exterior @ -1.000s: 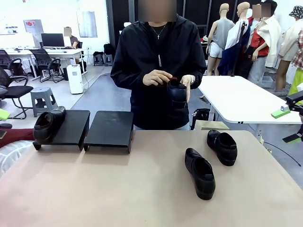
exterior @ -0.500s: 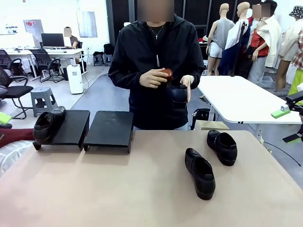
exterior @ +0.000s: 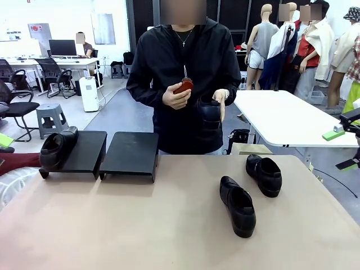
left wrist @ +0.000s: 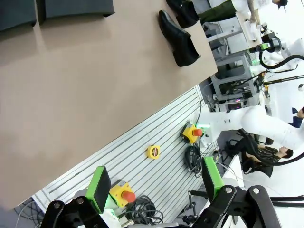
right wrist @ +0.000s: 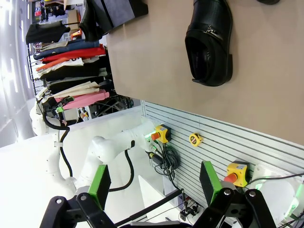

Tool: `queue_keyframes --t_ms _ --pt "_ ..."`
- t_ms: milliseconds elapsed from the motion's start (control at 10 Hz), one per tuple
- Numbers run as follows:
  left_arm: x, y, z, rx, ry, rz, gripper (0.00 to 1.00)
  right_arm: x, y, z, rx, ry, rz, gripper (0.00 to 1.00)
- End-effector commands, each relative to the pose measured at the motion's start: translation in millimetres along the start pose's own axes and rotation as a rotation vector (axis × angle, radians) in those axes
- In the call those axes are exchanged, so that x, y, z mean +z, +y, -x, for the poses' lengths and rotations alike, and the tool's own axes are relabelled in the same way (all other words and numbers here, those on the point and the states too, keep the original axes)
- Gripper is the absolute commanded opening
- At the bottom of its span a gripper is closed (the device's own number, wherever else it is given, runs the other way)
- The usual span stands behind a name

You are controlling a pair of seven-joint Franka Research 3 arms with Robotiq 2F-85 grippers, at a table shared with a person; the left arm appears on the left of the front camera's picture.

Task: Organize the shoes by placing them on the stand.
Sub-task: Pick up one Shoe and place it in the middle of the table.

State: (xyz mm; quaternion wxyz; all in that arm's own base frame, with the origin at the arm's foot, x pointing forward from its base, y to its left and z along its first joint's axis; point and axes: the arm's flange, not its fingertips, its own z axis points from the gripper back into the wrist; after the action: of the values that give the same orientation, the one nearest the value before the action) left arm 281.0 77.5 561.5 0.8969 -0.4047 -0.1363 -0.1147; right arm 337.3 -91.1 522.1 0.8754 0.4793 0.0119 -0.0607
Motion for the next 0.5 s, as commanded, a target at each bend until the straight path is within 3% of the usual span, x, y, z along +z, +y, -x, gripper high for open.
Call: queue_keyframes --t_ms 0,300,400 --pt "3.5 1.5 1.0 -0.018 0.014 -0.003 1.00 3.3 3.3 0.5 -0.009 0.005 0.000 1.00" --pt "3.5 1.5 1.0 -0.018 0.014 -0.003 1.00 0.0 0.0 0.0 0.000 0.000 0.000 1.00" --pt "3.5 1.5 1.0 -0.018 0.014 -0.003 1.00 -7.2 2.1 -5.0 -0.084 -0.028 0.078 1.00"
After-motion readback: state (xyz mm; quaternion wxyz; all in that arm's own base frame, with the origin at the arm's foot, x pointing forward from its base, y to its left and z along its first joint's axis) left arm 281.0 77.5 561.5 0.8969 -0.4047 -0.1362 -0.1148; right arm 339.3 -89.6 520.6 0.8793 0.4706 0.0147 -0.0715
